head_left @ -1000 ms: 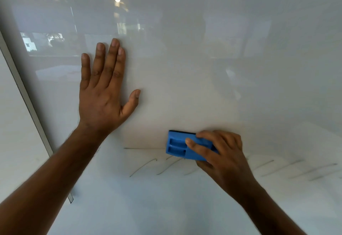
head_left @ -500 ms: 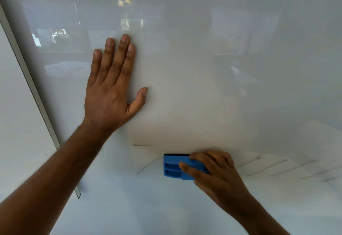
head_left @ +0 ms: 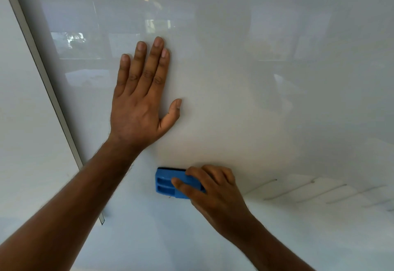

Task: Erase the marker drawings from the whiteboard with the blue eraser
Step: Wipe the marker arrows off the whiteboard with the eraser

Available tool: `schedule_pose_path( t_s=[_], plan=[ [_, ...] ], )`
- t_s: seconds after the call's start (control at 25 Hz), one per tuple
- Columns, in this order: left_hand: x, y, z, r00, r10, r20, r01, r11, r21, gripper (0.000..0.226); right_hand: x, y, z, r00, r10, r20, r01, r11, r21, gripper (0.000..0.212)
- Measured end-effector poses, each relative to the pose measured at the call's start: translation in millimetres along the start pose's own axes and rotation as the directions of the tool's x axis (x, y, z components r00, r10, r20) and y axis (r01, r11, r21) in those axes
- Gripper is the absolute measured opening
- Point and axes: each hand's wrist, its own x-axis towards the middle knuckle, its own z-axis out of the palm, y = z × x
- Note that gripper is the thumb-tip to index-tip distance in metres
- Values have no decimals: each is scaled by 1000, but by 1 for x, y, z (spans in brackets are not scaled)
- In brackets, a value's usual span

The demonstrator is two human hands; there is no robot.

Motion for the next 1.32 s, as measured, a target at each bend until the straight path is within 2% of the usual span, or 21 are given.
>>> schedule_pose_path(
  t_s=[0.16,0.28,0.4,0.56,0.72,0.88,1.08,1.32],
  plan=[
    [-1,1,1,1000,-10,-8,10,1000,1,77,-32,21,-15,998,-26,49,29,998,-48,53],
    [-1,0,2,1000,-10,-7,11,1000,6,77,-9,24,-27,1000,31,-2,-31,997,-69,56],
    [-2,1,1,1000,-11,-3,11,1000,1,78,25,4,-15,997,54,-58,-55,998,-12,45],
    [-3,0,0,1000,-12,5,12,1000,8,78,8,-27,21,997,-72,37,71,997,12,47],
    [-2,0,0,1000,-8,-9,8,1000,5,76,-42,-16,27,987,-142,80,145,989,-30,49],
    [-3,1,0,1000,-13,-11,14,1000,11,75,-58,23,-10,996,-79,41,81,996,-47,49],
    [-4,1,1,1000,-14,0,14,1000,12,77,-12,36,-35,993,80,-83,-83,996,-28,55],
    [-5,0,1,1000,-9,0,9,1000,12,76,-53,22,-1,992,-122,41,123,992,-22,45]
  ],
)
